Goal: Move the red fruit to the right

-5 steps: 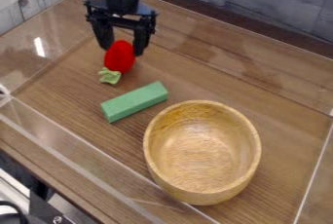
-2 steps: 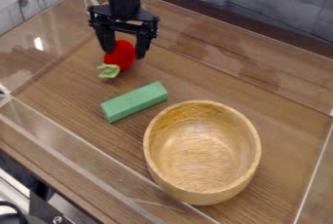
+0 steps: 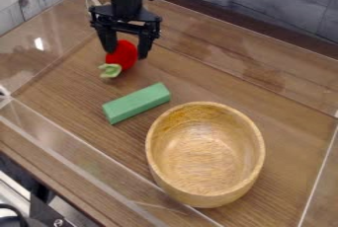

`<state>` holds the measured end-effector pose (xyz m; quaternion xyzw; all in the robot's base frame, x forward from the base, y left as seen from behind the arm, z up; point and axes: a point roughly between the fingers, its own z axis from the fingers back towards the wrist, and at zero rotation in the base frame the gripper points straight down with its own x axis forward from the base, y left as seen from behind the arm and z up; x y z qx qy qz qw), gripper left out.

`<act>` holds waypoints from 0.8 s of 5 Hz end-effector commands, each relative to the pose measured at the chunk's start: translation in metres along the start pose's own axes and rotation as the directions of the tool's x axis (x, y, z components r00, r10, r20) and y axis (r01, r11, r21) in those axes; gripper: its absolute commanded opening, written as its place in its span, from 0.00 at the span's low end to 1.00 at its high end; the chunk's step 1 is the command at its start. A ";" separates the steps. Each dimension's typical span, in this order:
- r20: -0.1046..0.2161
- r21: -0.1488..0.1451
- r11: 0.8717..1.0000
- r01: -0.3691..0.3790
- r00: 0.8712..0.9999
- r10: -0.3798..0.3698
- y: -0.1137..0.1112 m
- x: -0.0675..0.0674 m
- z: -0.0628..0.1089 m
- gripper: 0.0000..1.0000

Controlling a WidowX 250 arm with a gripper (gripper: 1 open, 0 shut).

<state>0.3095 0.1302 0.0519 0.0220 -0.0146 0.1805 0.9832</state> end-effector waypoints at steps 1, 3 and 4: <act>0.064 0.009 1.000 0.002 0.998 -0.002 0.000 0.014 0.015 1.00; 0.065 0.010 1.000 -0.001 0.998 0.000 -0.001 0.015 0.015 1.00; 0.065 0.009 1.000 -0.003 0.998 0.002 -0.001 0.015 0.014 1.00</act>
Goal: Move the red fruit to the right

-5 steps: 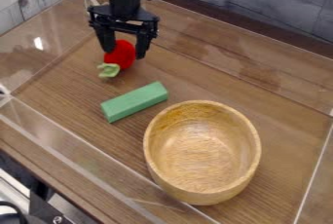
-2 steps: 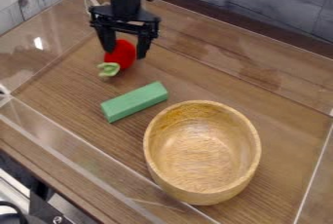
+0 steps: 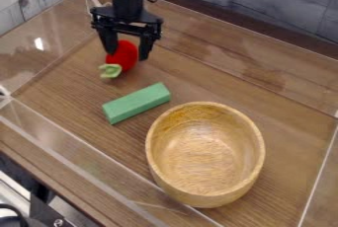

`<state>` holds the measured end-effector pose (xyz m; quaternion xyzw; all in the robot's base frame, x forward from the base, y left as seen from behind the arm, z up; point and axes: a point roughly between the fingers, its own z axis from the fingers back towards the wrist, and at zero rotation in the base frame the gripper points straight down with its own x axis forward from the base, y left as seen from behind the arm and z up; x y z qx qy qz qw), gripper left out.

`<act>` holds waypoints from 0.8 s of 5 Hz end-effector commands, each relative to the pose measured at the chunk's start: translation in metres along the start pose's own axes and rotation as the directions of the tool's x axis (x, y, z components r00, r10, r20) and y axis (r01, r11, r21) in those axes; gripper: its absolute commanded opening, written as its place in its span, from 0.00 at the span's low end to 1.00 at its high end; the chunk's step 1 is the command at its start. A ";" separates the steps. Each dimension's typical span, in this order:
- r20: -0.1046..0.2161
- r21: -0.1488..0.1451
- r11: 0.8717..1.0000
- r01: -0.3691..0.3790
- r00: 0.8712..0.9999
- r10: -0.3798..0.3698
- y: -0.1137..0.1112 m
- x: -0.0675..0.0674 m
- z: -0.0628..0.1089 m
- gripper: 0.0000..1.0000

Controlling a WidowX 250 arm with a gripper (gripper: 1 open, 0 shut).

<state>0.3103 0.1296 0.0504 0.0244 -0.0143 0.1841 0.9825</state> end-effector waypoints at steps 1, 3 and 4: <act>0.066 0.003 1.000 0.004 0.998 -0.004 0.000 0.015 0.017 1.00; 0.066 0.004 1.000 0.001 0.998 -0.001 0.000 0.016 0.016 0.00; 0.070 0.002 1.000 -0.005 0.998 0.005 -0.002 0.017 0.021 0.00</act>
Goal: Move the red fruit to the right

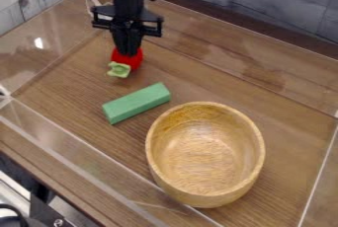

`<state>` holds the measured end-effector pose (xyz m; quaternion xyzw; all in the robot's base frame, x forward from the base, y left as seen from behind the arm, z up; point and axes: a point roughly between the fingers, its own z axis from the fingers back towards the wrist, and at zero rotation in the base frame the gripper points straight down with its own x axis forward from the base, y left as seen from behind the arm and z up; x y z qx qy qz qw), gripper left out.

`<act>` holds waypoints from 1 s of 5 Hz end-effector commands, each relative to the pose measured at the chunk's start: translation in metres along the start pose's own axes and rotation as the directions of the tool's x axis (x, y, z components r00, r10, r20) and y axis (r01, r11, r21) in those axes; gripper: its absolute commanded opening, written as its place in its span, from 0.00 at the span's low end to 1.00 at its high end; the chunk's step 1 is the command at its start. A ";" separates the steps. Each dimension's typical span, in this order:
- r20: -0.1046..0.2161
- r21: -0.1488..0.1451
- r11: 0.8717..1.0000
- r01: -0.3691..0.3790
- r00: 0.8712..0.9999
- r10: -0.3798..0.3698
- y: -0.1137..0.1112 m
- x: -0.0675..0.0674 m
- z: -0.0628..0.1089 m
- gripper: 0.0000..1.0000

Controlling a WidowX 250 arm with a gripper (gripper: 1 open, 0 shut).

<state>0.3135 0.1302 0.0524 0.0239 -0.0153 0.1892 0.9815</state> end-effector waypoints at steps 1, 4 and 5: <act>0.086 -0.016 1.000 -0.006 0.996 0.008 -0.008 0.016 0.037 0.00; 0.110 -0.083 0.995 0.063 0.992 -0.053 -0.075 0.018 0.072 0.00; 0.110 -0.091 0.990 0.108 0.989 -0.098 -0.110 0.017 0.069 0.00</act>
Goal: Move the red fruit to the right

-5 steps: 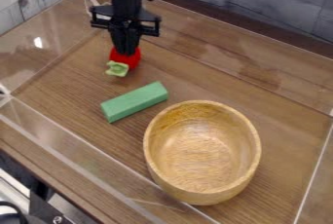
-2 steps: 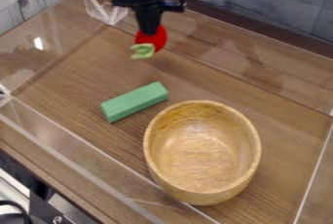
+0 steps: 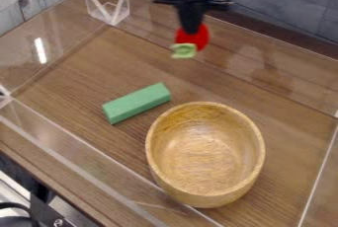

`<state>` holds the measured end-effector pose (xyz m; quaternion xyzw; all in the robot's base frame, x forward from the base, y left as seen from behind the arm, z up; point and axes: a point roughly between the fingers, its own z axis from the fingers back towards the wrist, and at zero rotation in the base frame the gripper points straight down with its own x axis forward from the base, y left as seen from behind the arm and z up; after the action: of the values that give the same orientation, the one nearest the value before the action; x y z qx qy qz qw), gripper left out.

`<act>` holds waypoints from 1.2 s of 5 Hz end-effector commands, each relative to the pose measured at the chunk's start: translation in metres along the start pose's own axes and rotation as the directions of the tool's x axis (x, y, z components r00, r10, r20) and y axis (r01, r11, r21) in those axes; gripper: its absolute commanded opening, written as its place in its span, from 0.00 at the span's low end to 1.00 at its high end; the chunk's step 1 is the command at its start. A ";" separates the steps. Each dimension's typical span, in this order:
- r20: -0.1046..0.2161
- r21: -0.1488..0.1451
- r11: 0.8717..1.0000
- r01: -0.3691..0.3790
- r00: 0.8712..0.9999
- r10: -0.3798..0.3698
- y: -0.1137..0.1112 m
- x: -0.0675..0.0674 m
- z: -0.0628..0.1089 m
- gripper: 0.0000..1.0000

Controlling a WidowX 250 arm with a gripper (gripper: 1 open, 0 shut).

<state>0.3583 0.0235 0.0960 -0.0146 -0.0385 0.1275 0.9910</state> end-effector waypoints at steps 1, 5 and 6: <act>0.071 -0.004 1.000 0.012 0.997 -0.012 -0.029 0.015 0.010 0.00; 0.041 0.018 1.000 -0.015 0.999 0.014 -0.065 -0.002 -0.036 0.00; 0.034 0.018 1.000 -0.007 0.999 0.006 -0.066 -0.004 -0.045 0.00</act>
<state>0.3680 -0.0408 0.0431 0.0009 -0.0328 0.1344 0.9904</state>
